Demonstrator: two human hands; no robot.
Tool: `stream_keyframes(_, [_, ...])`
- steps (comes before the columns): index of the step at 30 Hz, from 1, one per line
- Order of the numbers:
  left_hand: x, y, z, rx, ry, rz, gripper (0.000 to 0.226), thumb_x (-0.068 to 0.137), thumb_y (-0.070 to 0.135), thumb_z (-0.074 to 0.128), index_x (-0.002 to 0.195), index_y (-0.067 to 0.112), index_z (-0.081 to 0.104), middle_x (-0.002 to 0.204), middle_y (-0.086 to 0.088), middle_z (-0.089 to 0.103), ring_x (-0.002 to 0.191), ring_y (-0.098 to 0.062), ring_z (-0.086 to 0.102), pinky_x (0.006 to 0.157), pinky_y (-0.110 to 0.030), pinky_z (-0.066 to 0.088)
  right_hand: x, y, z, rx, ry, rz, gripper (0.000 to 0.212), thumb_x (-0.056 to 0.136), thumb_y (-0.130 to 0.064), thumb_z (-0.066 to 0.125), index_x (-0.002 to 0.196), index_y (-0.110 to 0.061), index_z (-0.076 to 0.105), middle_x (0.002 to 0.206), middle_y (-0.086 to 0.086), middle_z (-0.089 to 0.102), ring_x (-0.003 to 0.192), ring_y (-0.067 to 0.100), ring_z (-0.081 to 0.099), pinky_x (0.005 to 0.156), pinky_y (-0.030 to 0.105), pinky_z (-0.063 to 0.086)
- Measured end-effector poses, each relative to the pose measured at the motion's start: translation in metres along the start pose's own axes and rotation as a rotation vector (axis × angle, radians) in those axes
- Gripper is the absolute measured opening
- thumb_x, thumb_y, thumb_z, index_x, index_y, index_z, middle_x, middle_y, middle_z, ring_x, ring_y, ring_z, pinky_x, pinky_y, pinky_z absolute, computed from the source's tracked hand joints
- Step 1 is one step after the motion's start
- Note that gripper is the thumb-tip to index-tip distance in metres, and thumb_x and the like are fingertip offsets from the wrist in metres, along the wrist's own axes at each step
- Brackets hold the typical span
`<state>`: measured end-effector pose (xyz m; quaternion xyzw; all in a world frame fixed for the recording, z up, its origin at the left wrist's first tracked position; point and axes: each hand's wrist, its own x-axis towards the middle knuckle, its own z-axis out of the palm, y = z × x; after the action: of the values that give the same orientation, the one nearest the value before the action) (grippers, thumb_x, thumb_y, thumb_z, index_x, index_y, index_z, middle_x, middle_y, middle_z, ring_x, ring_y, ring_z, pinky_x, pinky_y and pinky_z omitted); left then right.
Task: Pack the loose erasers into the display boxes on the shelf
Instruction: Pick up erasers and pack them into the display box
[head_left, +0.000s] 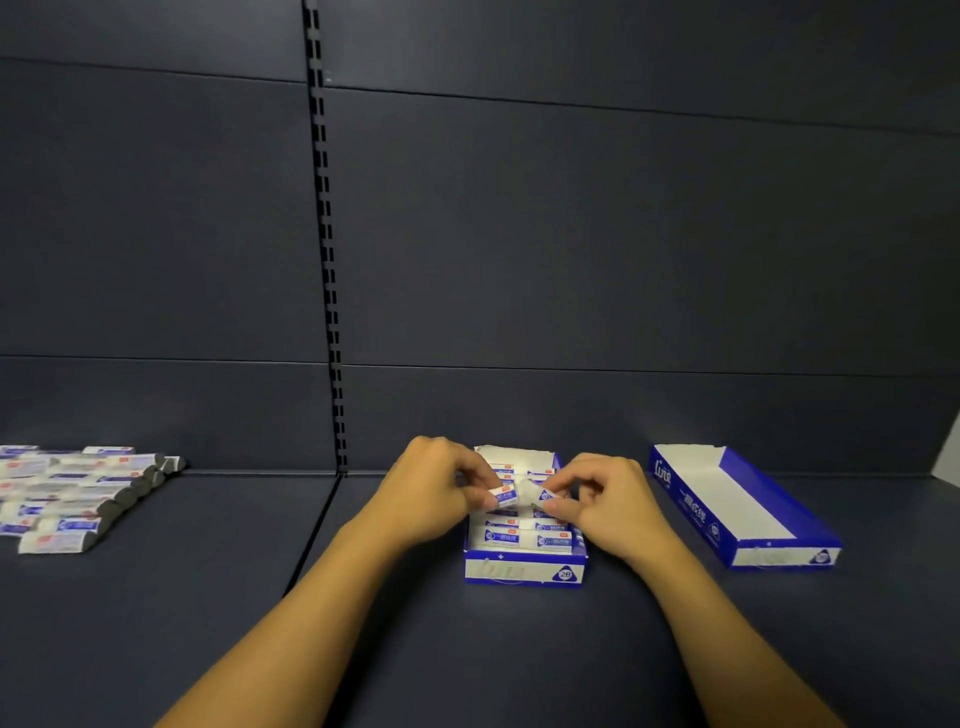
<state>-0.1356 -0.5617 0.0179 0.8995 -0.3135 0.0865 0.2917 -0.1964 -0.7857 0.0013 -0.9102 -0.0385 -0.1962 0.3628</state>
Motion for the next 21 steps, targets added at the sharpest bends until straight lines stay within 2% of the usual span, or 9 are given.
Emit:
stream_keyframes(3, [0.0,-0.004,0.003,0.02,-0.052,-0.009,0.019,0.082,0.033,0.083,0.1,0.033,0.08,0.094,0.018,0.074,0.088,0.006,0.06,0.073,-0.016,0.046,0.0,0.003,0.002,-0.026,-0.015,-0.021,0.012,0.08,-0.013,0.084,0.091,-0.014,0.079,0.087,-0.01,0.067,0.063,-0.015,0.056,0.054,0.008,0.043])
stream_keyframes(6, [-0.001,-0.005,0.005,0.051,-0.091,0.008,0.02,0.083,0.039,0.08,0.103,0.036,0.079,0.1,0.018,0.073,0.094,0.001,0.059,0.079,-0.023,0.052,0.001,0.007,0.003,-0.077,-0.039,-0.027,0.014,0.08,-0.014,0.084,0.092,-0.013,0.078,0.085,-0.013,0.064,0.066,-0.018,0.056,0.054,0.005,0.042])
stream_keyframes(9, [-0.002,-0.003,0.01,0.156,-0.116,0.055,0.023,0.085,0.042,0.078,0.107,0.036,0.078,0.108,0.016,0.071,0.1,-0.003,0.054,0.083,-0.029,0.053,0.004,0.01,0.004,-0.175,-0.088,-0.018,0.017,0.081,-0.021,0.084,0.096,-0.019,0.078,0.088,-0.018,0.062,0.073,-0.01,0.059,0.053,0.008,0.043])
stream_keyframes(11, [-0.002,-0.003,0.012,0.183,-0.133,0.061,0.024,0.086,0.042,0.077,0.109,0.037,0.077,0.111,0.015,0.069,0.102,-0.005,0.053,0.081,-0.027,0.052,0.005,0.011,0.005,-0.233,-0.12,-0.009,0.019,0.081,-0.026,0.083,0.099,-0.022,0.078,0.092,-0.021,0.06,0.078,-0.002,0.06,0.057,0.01,0.042])
stream_keyframes(16, [-0.004,-0.001,0.013,0.2,-0.138,0.054,0.025,0.086,0.044,0.077,0.11,0.04,0.075,0.113,0.016,0.065,0.104,-0.004,0.053,0.078,-0.022,0.048,0.003,0.011,0.003,-0.249,-0.131,0.02,0.021,0.078,-0.029,0.086,0.096,-0.023,0.078,0.089,-0.022,0.06,0.082,0.001,0.063,0.059,0.012,0.043])
stream_keyframes(21, [-0.007,0.003,0.012,0.188,-0.136,0.033,0.025,0.083,0.041,0.08,0.108,0.037,0.077,0.101,0.017,0.058,0.1,-0.004,0.052,0.075,-0.019,0.043,-0.003,0.01,0.001,-0.224,-0.132,0.024,0.018,0.077,-0.026,0.086,0.092,-0.021,0.079,0.092,-0.018,0.067,0.078,0.002,0.063,0.057,0.011,0.041])
